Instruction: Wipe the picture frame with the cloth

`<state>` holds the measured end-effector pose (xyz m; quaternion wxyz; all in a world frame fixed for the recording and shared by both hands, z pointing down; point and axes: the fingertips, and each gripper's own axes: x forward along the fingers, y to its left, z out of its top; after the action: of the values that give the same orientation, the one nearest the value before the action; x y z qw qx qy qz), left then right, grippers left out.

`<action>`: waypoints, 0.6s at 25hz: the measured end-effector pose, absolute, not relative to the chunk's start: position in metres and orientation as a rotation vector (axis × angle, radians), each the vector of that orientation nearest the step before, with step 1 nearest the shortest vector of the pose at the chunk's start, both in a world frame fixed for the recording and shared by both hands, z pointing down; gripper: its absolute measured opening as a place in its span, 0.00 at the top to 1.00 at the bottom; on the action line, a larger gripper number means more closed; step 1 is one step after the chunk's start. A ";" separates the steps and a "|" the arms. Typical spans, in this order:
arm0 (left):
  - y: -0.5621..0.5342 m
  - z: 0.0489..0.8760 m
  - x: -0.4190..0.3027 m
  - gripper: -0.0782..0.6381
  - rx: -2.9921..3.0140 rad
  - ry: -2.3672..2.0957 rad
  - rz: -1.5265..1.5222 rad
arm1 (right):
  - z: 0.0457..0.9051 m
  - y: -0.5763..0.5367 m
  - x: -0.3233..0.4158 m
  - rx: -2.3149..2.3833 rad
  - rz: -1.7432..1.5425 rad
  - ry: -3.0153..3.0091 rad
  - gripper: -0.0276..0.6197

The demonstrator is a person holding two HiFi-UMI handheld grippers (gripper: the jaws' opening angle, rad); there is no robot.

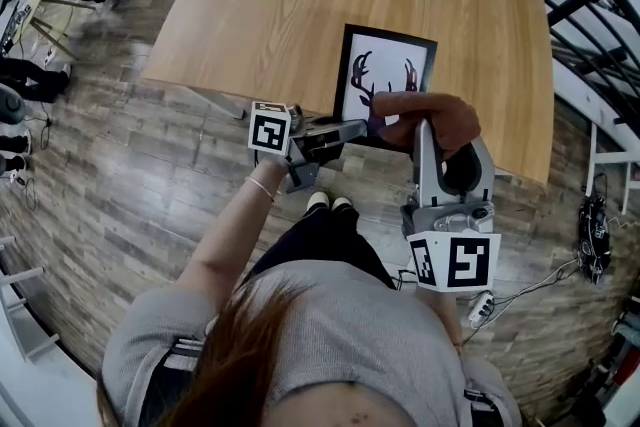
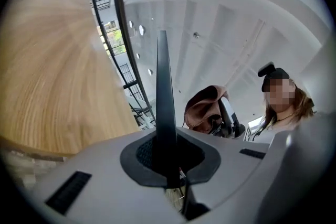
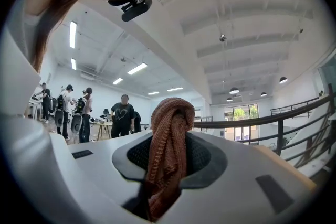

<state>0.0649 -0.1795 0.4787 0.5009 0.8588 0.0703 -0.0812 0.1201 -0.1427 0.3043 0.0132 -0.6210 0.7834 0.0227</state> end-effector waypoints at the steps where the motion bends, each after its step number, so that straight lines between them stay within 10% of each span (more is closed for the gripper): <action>1: -0.179 0.465 0.068 0.85 2.107 0.182 -0.203 | 0.294 -0.141 0.121 -1.926 0.103 2.429 0.75; 15: -0.189 0.255 0.100 0.85 2.531 0.322 -0.372 | 0.172 -0.103 0.131 -1.746 0.428 2.310 0.75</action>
<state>0.1000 -0.1895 0.2554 0.2781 0.9429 0.1201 -0.1386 0.1308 -0.1029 0.1717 0.1069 -0.5932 0.7846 0.1453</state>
